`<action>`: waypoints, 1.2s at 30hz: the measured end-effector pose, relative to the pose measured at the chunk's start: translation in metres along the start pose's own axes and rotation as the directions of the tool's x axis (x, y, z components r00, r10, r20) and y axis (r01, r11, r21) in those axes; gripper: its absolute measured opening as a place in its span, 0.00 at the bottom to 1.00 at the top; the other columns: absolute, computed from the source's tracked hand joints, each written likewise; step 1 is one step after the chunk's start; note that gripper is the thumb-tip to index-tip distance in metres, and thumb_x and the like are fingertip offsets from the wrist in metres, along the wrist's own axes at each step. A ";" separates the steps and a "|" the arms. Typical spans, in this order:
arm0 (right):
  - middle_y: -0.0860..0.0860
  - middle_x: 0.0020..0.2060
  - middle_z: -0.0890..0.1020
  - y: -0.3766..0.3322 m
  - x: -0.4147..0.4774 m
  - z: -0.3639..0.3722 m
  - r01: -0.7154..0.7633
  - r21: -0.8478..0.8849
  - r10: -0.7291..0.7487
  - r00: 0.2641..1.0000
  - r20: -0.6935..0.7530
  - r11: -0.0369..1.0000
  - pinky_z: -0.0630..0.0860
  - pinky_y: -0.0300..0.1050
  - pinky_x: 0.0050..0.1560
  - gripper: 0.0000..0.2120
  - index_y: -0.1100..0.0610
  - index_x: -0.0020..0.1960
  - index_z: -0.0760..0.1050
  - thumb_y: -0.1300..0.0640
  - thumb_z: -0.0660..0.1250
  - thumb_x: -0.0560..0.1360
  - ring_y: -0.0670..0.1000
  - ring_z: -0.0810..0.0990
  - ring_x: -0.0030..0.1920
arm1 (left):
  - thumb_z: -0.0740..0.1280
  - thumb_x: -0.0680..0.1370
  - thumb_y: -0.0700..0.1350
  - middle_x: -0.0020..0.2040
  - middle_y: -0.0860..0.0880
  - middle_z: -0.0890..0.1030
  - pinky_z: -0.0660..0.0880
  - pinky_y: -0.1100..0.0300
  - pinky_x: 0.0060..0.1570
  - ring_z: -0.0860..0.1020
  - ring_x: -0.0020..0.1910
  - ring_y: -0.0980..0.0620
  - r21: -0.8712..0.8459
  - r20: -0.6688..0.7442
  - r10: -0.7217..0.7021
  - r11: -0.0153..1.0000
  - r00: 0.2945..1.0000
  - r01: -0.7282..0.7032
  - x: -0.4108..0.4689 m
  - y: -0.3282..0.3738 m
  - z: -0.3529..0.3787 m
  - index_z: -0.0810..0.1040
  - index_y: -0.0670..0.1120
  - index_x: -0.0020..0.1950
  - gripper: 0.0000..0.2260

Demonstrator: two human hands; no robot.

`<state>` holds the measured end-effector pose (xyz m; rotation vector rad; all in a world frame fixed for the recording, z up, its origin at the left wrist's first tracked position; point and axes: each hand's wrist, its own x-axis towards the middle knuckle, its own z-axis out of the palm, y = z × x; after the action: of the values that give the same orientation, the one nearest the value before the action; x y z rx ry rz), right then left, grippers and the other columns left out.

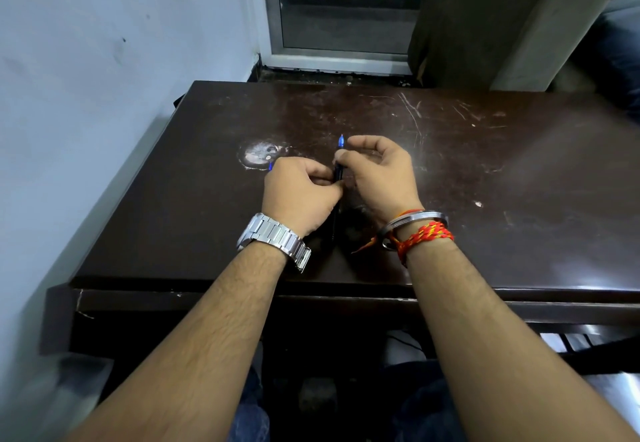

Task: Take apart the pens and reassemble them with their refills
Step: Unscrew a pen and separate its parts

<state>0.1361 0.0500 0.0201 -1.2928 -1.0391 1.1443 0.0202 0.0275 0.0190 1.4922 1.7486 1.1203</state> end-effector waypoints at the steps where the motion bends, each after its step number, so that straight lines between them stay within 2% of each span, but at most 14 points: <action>1: 0.53 0.38 0.84 -0.002 0.001 0.000 -0.009 0.039 0.010 1.000 -0.001 0.999 0.79 0.43 0.35 0.08 0.54 0.48 0.77 0.66 0.67 0.74 0.52 0.82 0.37 | 0.77 0.66 0.47 0.30 0.55 0.83 0.76 0.69 0.34 0.79 0.29 0.65 -0.006 0.000 -0.004 1.000 1.000 0.004 0.000 0.000 0.000 0.85 0.50 0.39 0.05; 4: 0.51 0.42 0.85 -0.003 0.003 -0.002 -0.021 -0.001 0.021 0.999 -0.039 1.000 0.73 0.37 0.30 0.04 0.54 0.50 0.78 0.59 0.68 0.75 0.44 0.79 0.33 | 0.78 0.65 0.49 0.30 0.56 0.82 0.74 0.72 0.31 0.79 0.29 0.66 0.002 -0.006 -0.002 1.000 1.000 0.002 0.000 0.000 0.000 0.83 0.52 0.36 0.05; 6: 0.50 0.40 0.83 0.000 0.000 -0.003 -0.029 -0.059 0.027 0.999 -0.025 0.998 0.75 0.37 0.32 0.14 0.57 0.52 0.78 0.51 0.75 0.71 0.41 0.79 0.31 | 0.78 0.66 0.49 0.31 0.57 0.82 0.73 0.73 0.33 0.79 0.30 0.65 0.020 -0.008 0.005 1.000 1.000 -0.004 0.000 0.000 -0.001 0.84 0.51 0.38 0.06; 10: 0.53 0.35 0.83 0.000 -0.001 -0.001 -0.020 -0.039 0.019 1.000 -0.012 0.999 0.76 0.38 0.32 0.04 0.57 0.45 0.79 0.61 0.74 0.72 0.44 0.79 0.29 | 0.77 0.66 0.48 0.33 0.56 0.84 0.77 0.67 0.39 0.81 0.34 0.62 0.033 -0.009 0.018 0.999 1.000 -0.017 0.000 0.001 0.000 0.85 0.49 0.40 0.06; 13: 0.55 0.41 0.86 -0.001 0.002 -0.002 -0.022 -0.048 0.020 0.999 -0.034 0.999 0.71 0.33 0.27 0.06 0.54 0.41 0.81 0.62 0.67 0.74 0.43 0.78 0.30 | 0.78 0.66 0.49 0.31 0.57 0.82 0.75 0.72 0.34 0.80 0.32 0.64 0.021 -0.014 0.007 1.000 1.000 -0.006 0.000 0.001 0.000 0.84 0.51 0.37 0.05; 15: 0.52 0.38 0.85 -0.001 -0.001 -0.002 -0.027 -0.062 0.026 1.000 -0.016 0.998 0.73 0.35 0.28 0.04 0.56 0.45 0.81 0.56 0.72 0.73 0.42 0.78 0.29 | 0.78 0.66 0.49 0.30 0.57 0.81 0.72 0.75 0.31 0.79 0.31 0.65 0.034 -0.017 0.004 0.999 1.000 -0.003 0.000 0.000 -0.001 0.83 0.51 0.37 0.05; 17: 0.50 0.36 0.82 0.002 -0.003 -0.001 -0.019 -0.075 0.018 1.000 -0.012 0.997 0.75 0.36 0.31 0.12 0.59 0.50 0.80 0.55 0.76 0.71 0.42 0.79 0.29 | 0.77 0.66 0.48 0.30 0.57 0.82 0.72 0.72 0.32 0.79 0.31 0.65 0.050 -0.017 0.016 0.999 1.000 -0.015 0.000 0.000 -0.001 0.84 0.50 0.37 0.05; 21: 0.56 0.41 0.85 -0.001 0.001 0.000 -0.019 -0.005 0.019 0.999 -0.030 1.000 0.75 0.35 0.31 0.06 0.57 0.48 0.79 0.65 0.67 0.75 0.48 0.82 0.36 | 0.77 0.66 0.47 0.30 0.57 0.83 0.75 0.70 0.34 0.80 0.31 0.65 0.026 -0.020 0.018 1.000 1.000 -0.018 0.001 0.000 0.001 0.84 0.51 0.37 0.04; 24: 0.50 0.38 0.83 -0.002 0.000 -0.001 -0.017 -0.029 0.016 0.999 -0.032 0.999 0.74 0.33 0.30 0.04 0.58 0.48 0.80 0.59 0.70 0.74 0.39 0.79 0.30 | 0.77 0.65 0.48 0.32 0.56 0.83 0.74 0.69 0.35 0.80 0.32 0.64 0.032 -0.030 0.012 0.999 0.999 -0.011 0.001 0.000 0.001 0.85 0.50 0.40 0.06; 26: 0.51 0.38 0.82 0.000 -0.002 -0.001 -0.031 -0.052 0.031 1.000 -0.004 0.998 0.78 0.39 0.35 0.13 0.60 0.51 0.79 0.55 0.76 0.71 0.44 0.80 0.31 | 0.77 0.66 0.47 0.32 0.56 0.83 0.73 0.70 0.34 0.80 0.33 0.63 0.049 -0.027 0.025 0.999 0.999 -0.023 0.001 0.000 0.001 0.85 0.48 0.39 0.06; 29: 0.55 0.38 0.84 0.000 -0.003 0.000 -0.022 -0.042 0.022 1.000 -0.004 0.999 0.79 0.44 0.37 0.07 0.58 0.48 0.79 0.61 0.75 0.72 0.49 0.81 0.34 | 0.76 0.67 0.45 0.33 0.55 0.83 0.72 0.71 0.33 0.81 0.33 0.63 0.043 -0.002 0.042 0.998 0.999 -0.042 0.000 0.001 0.001 0.86 0.47 0.41 0.05; 32: 0.57 0.42 0.86 -0.003 0.000 -0.001 -0.033 0.004 0.033 0.999 -0.017 0.999 0.75 0.38 0.31 0.05 0.55 0.44 0.80 0.63 0.67 0.74 0.49 0.82 0.35 | 0.77 0.66 0.46 0.34 0.54 0.84 0.75 0.68 0.36 0.81 0.34 0.61 0.032 0.005 0.037 0.999 0.999 -0.037 0.000 0.001 0.000 0.86 0.48 0.42 0.06; 34: 0.56 0.42 0.85 -0.002 0.001 -0.002 -0.042 0.001 0.042 0.999 -0.007 0.999 0.73 0.37 0.28 0.03 0.55 0.43 0.80 0.57 0.68 0.75 0.46 0.80 0.31 | 0.78 0.66 0.47 0.33 0.55 0.83 0.75 0.68 0.36 0.81 0.34 0.61 0.041 -0.003 0.036 0.999 0.999 -0.036 -0.001 0.002 -0.001 0.86 0.49 0.41 0.06; 36: 0.55 0.39 0.84 0.001 0.000 -0.002 -0.041 -0.057 0.041 0.999 0.002 0.998 0.76 0.42 0.34 0.12 0.57 0.49 0.80 0.51 0.75 0.71 0.47 0.79 0.31 | 0.77 0.66 0.46 0.30 0.57 0.81 0.73 0.71 0.34 0.80 0.33 0.63 0.053 -0.022 0.047 0.998 0.999 -0.046 -0.001 0.002 -0.001 0.85 0.49 0.39 0.05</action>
<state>0.1383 0.0495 0.0194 -1.3635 -1.0586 1.1546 0.0207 0.0261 0.0210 1.5645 1.7801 1.1267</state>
